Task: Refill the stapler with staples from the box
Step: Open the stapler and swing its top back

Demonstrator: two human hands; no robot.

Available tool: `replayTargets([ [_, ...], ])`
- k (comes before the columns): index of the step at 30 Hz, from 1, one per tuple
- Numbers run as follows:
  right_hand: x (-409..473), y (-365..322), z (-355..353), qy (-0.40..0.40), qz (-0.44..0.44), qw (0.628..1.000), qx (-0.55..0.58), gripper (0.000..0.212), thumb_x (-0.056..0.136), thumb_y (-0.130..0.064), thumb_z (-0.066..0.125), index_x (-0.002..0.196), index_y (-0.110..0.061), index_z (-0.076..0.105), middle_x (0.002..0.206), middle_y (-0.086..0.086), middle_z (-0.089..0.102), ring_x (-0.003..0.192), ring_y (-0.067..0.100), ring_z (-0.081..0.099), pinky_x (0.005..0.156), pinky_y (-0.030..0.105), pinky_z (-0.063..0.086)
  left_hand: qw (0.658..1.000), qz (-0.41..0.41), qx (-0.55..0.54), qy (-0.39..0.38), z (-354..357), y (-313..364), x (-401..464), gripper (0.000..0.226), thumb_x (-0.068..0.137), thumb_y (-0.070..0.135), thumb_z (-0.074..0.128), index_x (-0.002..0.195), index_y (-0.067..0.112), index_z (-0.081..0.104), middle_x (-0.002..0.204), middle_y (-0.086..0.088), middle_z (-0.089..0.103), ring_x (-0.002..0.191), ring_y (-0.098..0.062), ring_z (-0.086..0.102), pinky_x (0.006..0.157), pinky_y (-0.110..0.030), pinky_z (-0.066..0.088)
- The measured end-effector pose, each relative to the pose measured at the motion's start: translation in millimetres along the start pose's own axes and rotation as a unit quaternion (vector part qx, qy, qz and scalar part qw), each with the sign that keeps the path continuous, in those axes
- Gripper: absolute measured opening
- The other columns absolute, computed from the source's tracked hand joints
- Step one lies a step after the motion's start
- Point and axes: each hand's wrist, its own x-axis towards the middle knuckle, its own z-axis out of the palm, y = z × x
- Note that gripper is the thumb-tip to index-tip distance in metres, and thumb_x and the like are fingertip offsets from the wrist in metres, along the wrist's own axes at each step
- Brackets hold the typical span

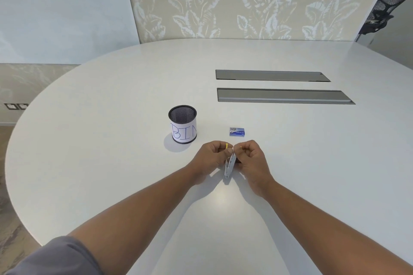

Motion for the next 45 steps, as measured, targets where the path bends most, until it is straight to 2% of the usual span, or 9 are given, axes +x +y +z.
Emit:
replayTargets([
  [7,-0.2,-2.6,-3.3,-0.024,0.013,0.999,0.023,0.009,0.099,-0.012,0.065,0.1,-0.006,0.059,0.085,0.018,0.071,0.08,0.03,0.073,0.074,0.038,0.062,0.998,-0.025,0.014,0.053,8.3,-2.6,6.5,0.023,0.103,0.021,0.056,0.111,0.002,0.067,0.085,-0.009,0.068,0.073,-0.021,0.06,0.064,-0.025,0.049],
  [9,0.1,-3.8,-5.3,-0.033,0.015,0.999,0.024,0.011,0.098,-0.011,0.067,0.101,-0.005,0.059,0.088,0.017,0.07,0.081,0.027,0.071,0.077,0.038,0.061,0.998,-0.027,0.028,0.05,7.3,-3.6,7.5,0.023,0.102,0.022,0.057,0.111,0.004,0.067,0.084,-0.005,0.068,0.066,-0.014,0.058,0.06,-0.022,0.047],
  [14,-0.2,-6.0,-9.4,-0.037,0.024,0.999,0.018,0.013,0.093,-0.011,0.073,0.096,-0.005,0.062,0.092,0.012,0.067,0.088,0.024,0.069,0.09,0.046,0.061,0.998,-0.037,0.042,0.021,4.6,-1.4,8.9,0.014,0.101,0.02,0.06,0.105,0.008,0.065,0.093,-0.012,0.062,0.067,-0.015,0.052,0.058,-0.021,0.044],
  [19,-1.6,-10.7,-8.6,-0.045,0.031,0.997,0.061,0.031,0.072,-0.022,0.082,0.092,-0.006,0.064,0.094,0.01,0.07,0.09,0.026,0.072,0.088,0.044,0.062,0.996,-0.091,0.021,-0.011,5.1,8.8,13.0,0.009,0.1,0.014,0.059,0.105,0.007,0.063,0.088,-0.009,0.067,0.068,-0.015,0.059,0.059,-0.024,0.046],
  [24,-0.6,-9.3,-10.4,-0.043,0.026,0.995,0.085,0.02,0.069,-0.02,0.085,0.082,-0.013,0.071,0.094,0.01,0.072,0.087,0.026,0.074,0.079,0.038,0.062,0.992,-0.121,-0.026,-0.008,7.5,15.0,17.9,0.006,0.098,0.003,0.058,0.098,0.004,0.064,0.089,-0.015,0.064,0.08,-0.025,0.059,0.075,-0.033,0.049],
  [32,4.3,-3.6,-15.2,-0.074,0.028,0.996,0.043,0.014,0.087,0.002,0.075,0.092,-0.01,0.071,0.082,0.003,0.067,0.086,0.026,0.071,0.088,0.039,0.06,0.983,-0.097,0.151,0.041,9.7,20.7,19.9,0.015,0.097,0.018,0.061,0.082,0.015,0.063,0.078,-0.007,0.062,0.073,-0.022,0.054,0.067,-0.03,0.043],
  [37,5.5,-1.6,-15.5,-0.068,0.033,0.997,0.032,0.011,0.088,0.003,0.074,0.09,-0.006,0.067,0.089,0.008,0.072,0.088,0.028,0.073,0.085,0.035,0.06,0.971,-0.067,0.224,0.047,13.0,21.0,19.0,0.017,0.095,0.014,0.054,0.078,0.016,0.058,0.063,-0.004,0.051,0.046,-0.015,0.038,0.041,-0.018,0.029],
  [42,5.9,-0.4,-15.6,-0.07,0.034,0.997,0.025,0.018,0.089,0.002,0.073,0.083,-0.013,0.067,0.09,0.011,0.077,0.089,0.029,0.075,0.088,0.037,0.06,0.964,-0.053,0.253,0.059,19.0,18.2,18.4,0.008,0.09,0.011,0.053,0.085,0.017,0.055,0.075,0.001,0.055,0.064,-0.014,0.047,0.051,-0.024,0.036],
  [45,5.6,0.4,-16.1,-0.049,0.039,0.998,0.013,0.023,0.088,0.0,0.075,0.078,-0.02,0.067,0.088,0.013,0.075,0.085,0.028,0.073,0.091,0.039,0.06,0.973,-0.05,0.196,0.114,20.6,15.8,20.2,0.013,0.089,0.007,0.043,0.088,0.018,0.051,0.086,-0.003,0.056,0.075,-0.021,0.053,0.065,-0.035,0.052],
])
